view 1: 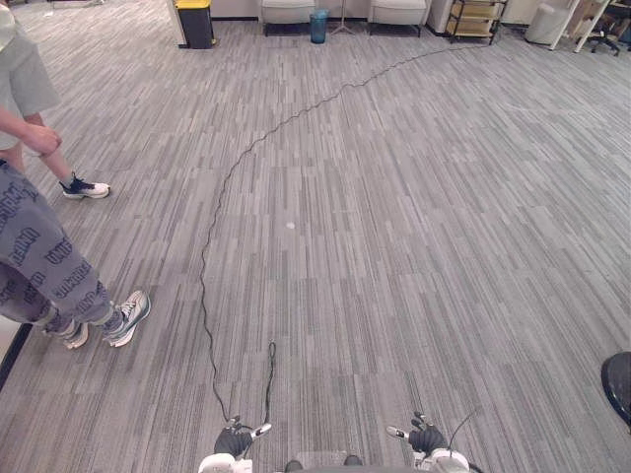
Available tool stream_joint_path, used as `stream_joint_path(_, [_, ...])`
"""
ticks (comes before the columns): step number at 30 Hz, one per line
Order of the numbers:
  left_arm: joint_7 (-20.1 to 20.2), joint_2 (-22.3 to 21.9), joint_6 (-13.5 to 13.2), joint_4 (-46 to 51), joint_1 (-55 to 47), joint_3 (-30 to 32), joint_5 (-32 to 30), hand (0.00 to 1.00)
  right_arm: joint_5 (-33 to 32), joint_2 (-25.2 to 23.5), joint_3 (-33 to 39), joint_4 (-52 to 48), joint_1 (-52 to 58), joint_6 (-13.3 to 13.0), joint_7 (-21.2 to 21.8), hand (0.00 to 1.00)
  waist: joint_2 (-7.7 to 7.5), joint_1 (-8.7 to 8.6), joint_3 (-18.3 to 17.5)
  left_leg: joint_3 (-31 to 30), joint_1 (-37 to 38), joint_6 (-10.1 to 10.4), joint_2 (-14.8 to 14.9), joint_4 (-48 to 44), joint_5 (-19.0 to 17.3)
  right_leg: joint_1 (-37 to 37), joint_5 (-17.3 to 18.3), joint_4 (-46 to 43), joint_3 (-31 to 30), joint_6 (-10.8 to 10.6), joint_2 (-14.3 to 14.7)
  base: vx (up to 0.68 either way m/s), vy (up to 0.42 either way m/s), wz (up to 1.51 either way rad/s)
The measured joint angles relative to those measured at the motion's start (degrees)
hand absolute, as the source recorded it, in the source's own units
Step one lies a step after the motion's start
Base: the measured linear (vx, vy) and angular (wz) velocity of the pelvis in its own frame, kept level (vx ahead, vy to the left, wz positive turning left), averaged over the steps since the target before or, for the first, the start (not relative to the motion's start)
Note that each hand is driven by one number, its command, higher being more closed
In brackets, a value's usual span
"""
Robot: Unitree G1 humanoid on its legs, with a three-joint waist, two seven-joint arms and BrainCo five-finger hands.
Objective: Pick up cushions and gather them together orderly.
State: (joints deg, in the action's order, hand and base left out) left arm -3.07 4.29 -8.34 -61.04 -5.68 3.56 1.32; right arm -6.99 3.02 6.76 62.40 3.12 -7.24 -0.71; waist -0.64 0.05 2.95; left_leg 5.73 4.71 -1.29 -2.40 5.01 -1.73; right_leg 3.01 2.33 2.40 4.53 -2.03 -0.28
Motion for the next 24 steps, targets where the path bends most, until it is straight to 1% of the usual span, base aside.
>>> stream_joint_path(2, [0.01, 0.00, 0.02, -0.32, 0.25, -0.01, -0.01, 0.00, -0.02, -0.01, 0.01, 0.01, 0.24, 0.00, -0.03, 0.00, -0.12, 0.03, -0.03, -0.19, 0.40, 0.00, -0.01, 0.84, 0.48, 0.01, 0.07, -0.13, 0.23, -0.03, -0.01, -0.03, -0.002, 0.11])
stream_joint_path(10, [0.02, 0.03, 0.20, -0.43, 0.37, -0.09, -0.04, 0.00, -0.36, -0.27, 0.07, 0.11, 0.27, 0.00, -0.32, 0.00, -0.63, 0.12, -0.04, -0.59, 0.23, -0.05, -0.30, 0.85, 0.50, 0.14, 0.06, 0.32, 0.85, -0.05, -0.29, 0.00, 0.000, 0.02])
stream_joint_path(19, [0.02, 0.10, 0.27, -0.44, 0.40, -0.17, -0.05, 0.00, -0.39, -0.46, 0.50, 0.21, 0.28, 0.03, -0.34, 0.00, -0.78, 0.11, -0.01, -1.02, 0.38, 0.06, -0.29, 0.85, 0.43, 0.89, 0.04, 1.16, 1.30, -0.05, -0.26, 0.01, -0.006, 0.03])
stream_joint_path(21, [0.02, 0.39, 0.28, -0.44, 0.40, -0.17, -0.05, 0.00, -0.39, -0.70, 1.60, 0.22, 0.28, 0.07, -0.34, 0.00, -0.79, 0.12, 0.00, -1.02, 0.39, 0.06, -0.28, 0.85, 0.43, 0.90, 0.03, 1.16, 1.30, -0.05, -0.26, 0.00, 0.000, 0.00])
stream_joint_path(24, [0.04, 0.45, 0.32, -0.44, 0.50, -0.18, 0.04, 0.00, -0.37, -0.70, 1.91, 0.22, 0.27, 0.65, -0.32, 0.00, -0.86, 0.10, 0.22, -1.07, 0.36, 0.06, -0.26, 0.83, 0.43, 0.77, 0.07, 0.83, 1.39, -0.04, -0.27, 0.00, 0.000, 0.00])
